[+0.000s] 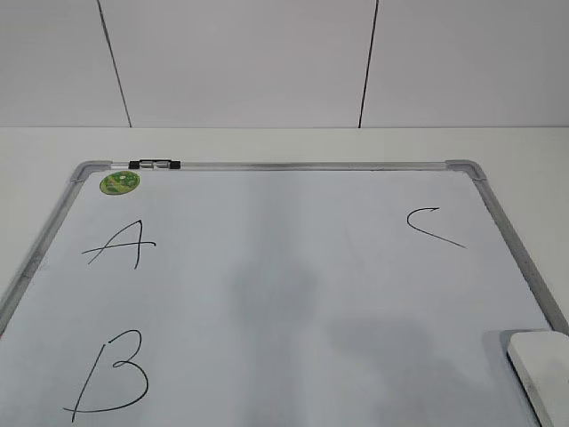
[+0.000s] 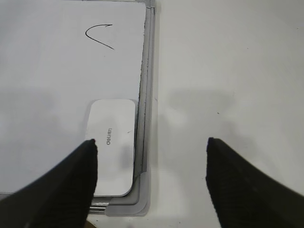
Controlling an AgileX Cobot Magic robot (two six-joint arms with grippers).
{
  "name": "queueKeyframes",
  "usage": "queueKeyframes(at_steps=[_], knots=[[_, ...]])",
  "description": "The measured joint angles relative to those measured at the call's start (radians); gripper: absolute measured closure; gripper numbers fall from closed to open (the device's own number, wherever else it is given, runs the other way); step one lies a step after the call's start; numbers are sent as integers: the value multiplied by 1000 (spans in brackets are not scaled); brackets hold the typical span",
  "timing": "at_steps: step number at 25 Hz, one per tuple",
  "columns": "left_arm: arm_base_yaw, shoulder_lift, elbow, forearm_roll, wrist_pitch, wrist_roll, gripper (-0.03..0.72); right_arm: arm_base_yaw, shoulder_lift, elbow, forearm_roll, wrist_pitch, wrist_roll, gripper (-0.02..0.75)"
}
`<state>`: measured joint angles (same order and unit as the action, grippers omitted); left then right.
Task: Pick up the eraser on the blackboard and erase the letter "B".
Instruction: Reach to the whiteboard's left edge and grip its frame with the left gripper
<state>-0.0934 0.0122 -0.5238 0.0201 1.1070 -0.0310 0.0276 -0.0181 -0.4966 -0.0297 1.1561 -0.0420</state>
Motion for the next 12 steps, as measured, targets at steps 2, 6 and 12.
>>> queueKeyframes(at_steps=[2,6,12], knots=[[0,0,0,0,0,0,453,0,0,0,0,0,0,187],[0,0,0,0,0,0,453,0,0,0,0,0,0,187],[0,0,0,0,0,0,453,0,0,0,46,0,0,188]])
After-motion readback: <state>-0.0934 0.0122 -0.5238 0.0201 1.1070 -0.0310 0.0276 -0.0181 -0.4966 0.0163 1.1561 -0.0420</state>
